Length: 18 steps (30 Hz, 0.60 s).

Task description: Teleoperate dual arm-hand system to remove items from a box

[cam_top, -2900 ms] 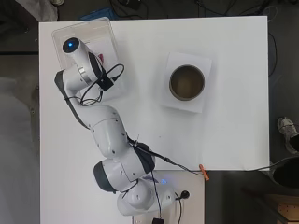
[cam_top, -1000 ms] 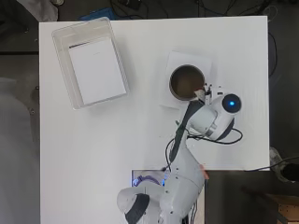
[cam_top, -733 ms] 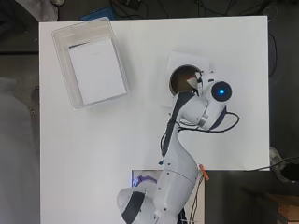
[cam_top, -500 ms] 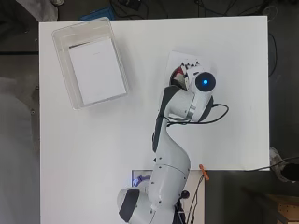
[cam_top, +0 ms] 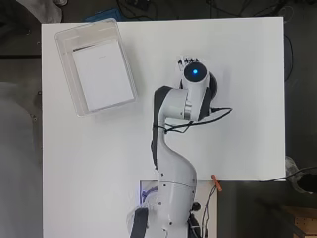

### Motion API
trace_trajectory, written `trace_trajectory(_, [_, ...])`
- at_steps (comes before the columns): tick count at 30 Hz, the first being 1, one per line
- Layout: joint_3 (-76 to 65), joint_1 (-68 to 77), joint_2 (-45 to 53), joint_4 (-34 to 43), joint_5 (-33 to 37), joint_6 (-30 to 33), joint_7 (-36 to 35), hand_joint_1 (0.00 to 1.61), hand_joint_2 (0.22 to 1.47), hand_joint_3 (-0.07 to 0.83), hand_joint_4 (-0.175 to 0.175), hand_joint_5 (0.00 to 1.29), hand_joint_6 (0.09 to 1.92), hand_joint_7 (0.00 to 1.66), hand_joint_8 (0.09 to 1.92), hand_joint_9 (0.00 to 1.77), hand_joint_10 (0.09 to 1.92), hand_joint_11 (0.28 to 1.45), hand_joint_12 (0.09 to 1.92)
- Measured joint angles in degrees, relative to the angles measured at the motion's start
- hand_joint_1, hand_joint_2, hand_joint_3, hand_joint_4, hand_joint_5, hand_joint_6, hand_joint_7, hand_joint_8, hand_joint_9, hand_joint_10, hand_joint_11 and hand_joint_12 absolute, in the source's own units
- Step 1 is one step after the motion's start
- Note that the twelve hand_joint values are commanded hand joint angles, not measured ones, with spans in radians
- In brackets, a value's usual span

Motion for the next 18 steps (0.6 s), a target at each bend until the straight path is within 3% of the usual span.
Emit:
trace_trajectory(5, [14.7, -6.8, -10.5, -2.5, -2.8, -1.2, 7.0, 0.00, 0.80, 0.006, 0.041, 0.17, 0.09, 0.38, 0.09, 0.51, 0.09, 0.54, 0.09])
trace_trajectory(9, [27.0, -8.1, -14.9, -1.6, -3.8, -4.2, 13.8, 0.00, 0.81, 0.004, 0.033, 0.16, 0.09, 0.30, 0.09, 0.45, 0.09, 0.53, 0.09])
trace_trajectory(11, [30.3, -8.6, -15.2, 0.4, -2.8, -7.5, 17.9, 0.00, 0.90, 0.008, 0.060, 0.33, 0.09, 0.36, 0.09, 0.49, 0.09, 0.53, 0.09])
trace_trajectory(13, [34.3, -9.4, -15.7, 2.5, -0.4, -10.9, 27.7, 0.03, 0.95, 0.003, 0.092, 0.56, 0.09, 0.64, 0.09, 0.79, 0.09, 0.61, 0.09])
trace_trajectory(16, [39.6, -10.1, -18.0, 1.3, 2.2, -12.7, 36.7, 0.02, 0.91, -0.013, 0.028, 0.18, 0.09, 0.36, 0.09, 0.59, 0.09, 0.55, 0.09])
trace_trajectory(18, [42.2, -10.7, -20.0, -2.2, 2.9, -11.5, 40.0, 0.00, 0.92, -0.004, 0.016, 0.11, 0.09, 0.30, 0.09, 0.53, 0.09, 0.53, 0.09])
